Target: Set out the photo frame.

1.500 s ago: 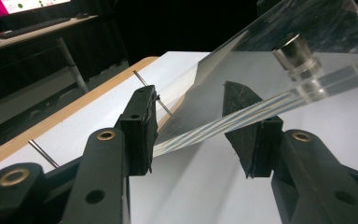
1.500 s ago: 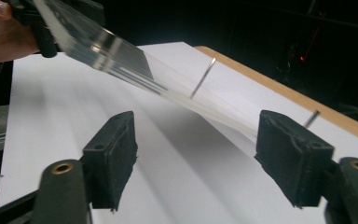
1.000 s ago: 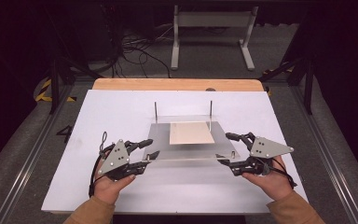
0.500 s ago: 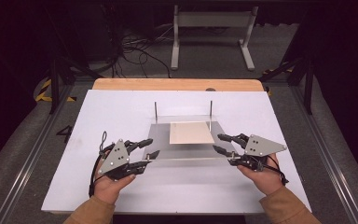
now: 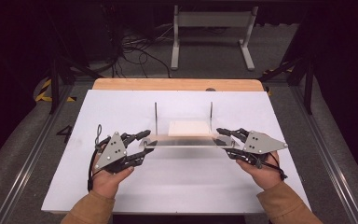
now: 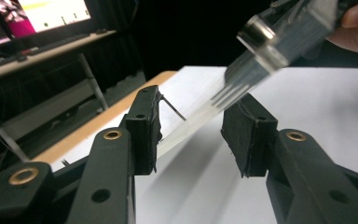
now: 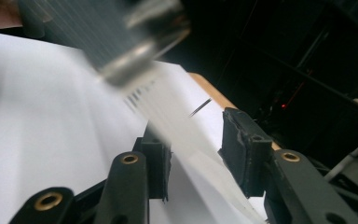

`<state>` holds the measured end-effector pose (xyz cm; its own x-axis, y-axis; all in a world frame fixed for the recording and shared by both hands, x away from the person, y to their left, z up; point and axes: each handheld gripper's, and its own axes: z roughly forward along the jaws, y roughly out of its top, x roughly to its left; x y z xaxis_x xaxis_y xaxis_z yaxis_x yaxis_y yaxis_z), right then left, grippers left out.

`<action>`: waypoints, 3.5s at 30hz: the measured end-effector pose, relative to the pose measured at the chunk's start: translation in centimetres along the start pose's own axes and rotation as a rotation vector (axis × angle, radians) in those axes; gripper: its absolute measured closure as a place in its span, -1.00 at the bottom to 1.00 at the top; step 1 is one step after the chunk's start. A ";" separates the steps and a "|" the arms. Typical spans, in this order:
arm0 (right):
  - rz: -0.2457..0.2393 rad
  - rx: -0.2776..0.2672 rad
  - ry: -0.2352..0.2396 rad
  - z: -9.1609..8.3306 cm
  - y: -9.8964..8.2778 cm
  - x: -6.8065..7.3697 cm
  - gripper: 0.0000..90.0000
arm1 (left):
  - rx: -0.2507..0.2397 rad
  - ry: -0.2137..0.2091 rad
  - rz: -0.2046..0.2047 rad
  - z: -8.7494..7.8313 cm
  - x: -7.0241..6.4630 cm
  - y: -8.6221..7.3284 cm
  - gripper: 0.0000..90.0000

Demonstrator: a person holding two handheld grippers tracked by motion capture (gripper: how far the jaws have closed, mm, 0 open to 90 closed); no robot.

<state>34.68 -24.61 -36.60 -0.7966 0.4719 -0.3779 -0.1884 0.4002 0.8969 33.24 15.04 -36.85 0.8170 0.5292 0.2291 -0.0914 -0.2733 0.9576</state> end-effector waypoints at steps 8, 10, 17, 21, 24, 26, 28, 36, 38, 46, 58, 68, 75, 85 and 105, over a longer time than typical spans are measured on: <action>-0.055 -0.030 -0.045 -0.2 1.6 -1.0 0.41 | -0.020 0.033 0.022 0.1 0.9 2.0 0.35; -0.067 -0.034 -0.046 -0.2 2.0 -1.3 0.42 | -0.022 0.038 0.021 0.1 1.1 2.5 0.36; -0.099 -0.045 -0.053 -0.4 3.6 -2.2 0.44 | -0.041 0.046 0.030 0.0 1.9 4.1 0.42; -0.093 -0.082 -0.046 -0.8 4.4 -2.4 0.47 | -0.060 0.050 0.016 -0.2 2.3 4.8 0.44; -0.074 -0.102 -0.028 -1.1 5.0 -2.5 0.51 | -0.065 0.050 0.008 -0.4 2.5 5.3 0.44; -0.060 -0.116 -0.013 -1.4 5.4 -2.6 0.53 | -0.067 0.042 0.002 -0.6 2.7 5.6 0.44; -0.047 -0.121 -0.003 -1.6 5.8 -2.4 0.54 | -0.063 0.032 -0.009 -0.8 2.7 5.9 0.43; 0.004 -0.120 0.039 -2.5 7.2 -2.0 0.57 | -0.053 0.015 -0.041 -2.1 2.1 7.2 0.43; 0.035 -0.119 0.062 -2.7 7.4 -1.9 0.58 | -0.052 0.003 -0.049 -2.4 2.1 7.4 0.44; 0.111 -0.095 0.126 -2.8 7.8 -1.7 0.59 | -0.024 -0.032 -0.117 -3.3 1.8 7.6 0.47; 0.180 -0.113 0.145 -2.1 7.5 -3.1 0.55 | -0.058 -0.022 -0.156 -2.4 2.6 7.3 0.46; 0.196 -0.135 0.095 -1.2 7.0 -3.9 0.44 | -0.049 0.001 -0.225 -0.4 3.6 6.2 0.16; 0.211 -0.139 0.069 -0.3 6.9 -4.6 0.34 | -0.019 0.007 -0.279 0.2 4.3 4.6 -0.04; 0.233 -0.118 0.022 0.9 6.5 -5.7 0.18 | 0.021 0.020 -0.325 -0.7 4.4 2.1 -0.12; 0.266 0.002 -0.119 -1.5 5.6 -5.1 -0.53 | 0.064 0.032 -0.353 -3.0 3.5 -0.7 -0.43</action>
<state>36.81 -25.99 -29.32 -0.7448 0.6492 -0.1543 0.0188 0.2516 0.9677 34.46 19.45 -36.22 0.7734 0.6248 -0.1070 0.2296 -0.1187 0.9660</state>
